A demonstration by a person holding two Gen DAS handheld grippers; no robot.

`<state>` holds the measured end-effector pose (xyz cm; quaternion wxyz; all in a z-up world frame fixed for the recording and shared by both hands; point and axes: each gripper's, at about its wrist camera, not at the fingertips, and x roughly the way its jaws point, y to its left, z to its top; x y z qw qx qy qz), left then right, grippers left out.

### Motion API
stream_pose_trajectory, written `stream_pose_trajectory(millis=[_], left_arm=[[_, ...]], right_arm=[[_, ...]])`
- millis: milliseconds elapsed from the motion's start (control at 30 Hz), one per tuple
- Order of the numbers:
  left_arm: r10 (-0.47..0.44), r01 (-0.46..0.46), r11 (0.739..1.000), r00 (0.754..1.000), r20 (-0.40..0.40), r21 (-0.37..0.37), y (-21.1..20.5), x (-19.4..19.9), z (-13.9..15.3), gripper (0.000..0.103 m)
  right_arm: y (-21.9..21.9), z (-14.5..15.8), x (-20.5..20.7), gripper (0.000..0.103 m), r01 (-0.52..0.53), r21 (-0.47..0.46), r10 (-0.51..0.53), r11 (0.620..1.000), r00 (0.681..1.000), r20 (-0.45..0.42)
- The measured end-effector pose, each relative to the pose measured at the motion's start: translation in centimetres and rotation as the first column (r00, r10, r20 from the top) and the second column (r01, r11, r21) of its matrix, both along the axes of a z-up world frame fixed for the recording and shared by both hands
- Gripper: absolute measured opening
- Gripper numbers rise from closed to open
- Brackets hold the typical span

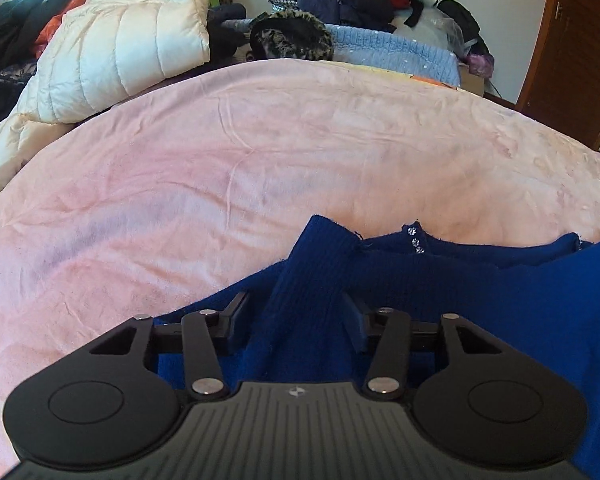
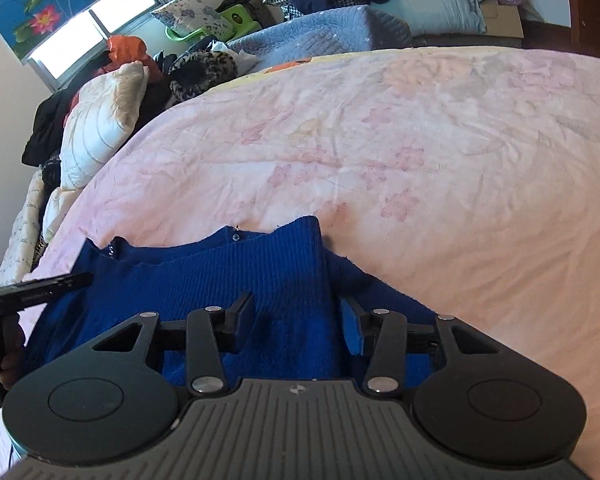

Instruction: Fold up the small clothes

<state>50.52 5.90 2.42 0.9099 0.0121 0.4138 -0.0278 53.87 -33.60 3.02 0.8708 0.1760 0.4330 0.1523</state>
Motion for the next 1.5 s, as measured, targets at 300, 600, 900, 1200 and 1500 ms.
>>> stream_pose_trajectory(millis=[300, 600, 900, 1200, 1500], left_arm=[[0.063, -0.065, 0.996, 0.998, 0.031, 0.069, -0.5, 0.5, 0.3, 0.004], [0.105, -0.09, 0.993, 0.961, 0.257, -0.07, 1.8, -7.9, 4.4, 0.008], [0.319, -0.276, 0.913, 0.942, 0.103, -0.302, 9.0, -20.0, 1.7, 0.068], [0.249, -0.259, 0.887, 0.966, -0.075, -0.381, 6.7, -19.6, -0.3, 0.011], [0.236, -0.248, 0.914, 0.969, -0.077, -0.32, 6.7, -19.3, -0.5, 0.008]], right_arm=[[-1.8, -0.9, -0.7, 0.007, 0.047, 0.008, -0.047, 0.999, 0.999, 0.004], [-4.5, 2.2, -7.7, 0.058, 0.081, 0.282, -0.116, 0.956, 0.987, 0.107], [-5.0, 0.5, -18.4, 0.057, 0.038, 0.204, -0.041, 0.978, 0.999, 0.015], [-1.9, -0.3, -20.0, 0.007, -0.005, 0.212, 0.002, 0.977, 1.0, 0.012], [-5.1, -1.1, -21.2, 0.006, 0.056, 0.152, -0.05, 0.987, 0.998, -0.041]])
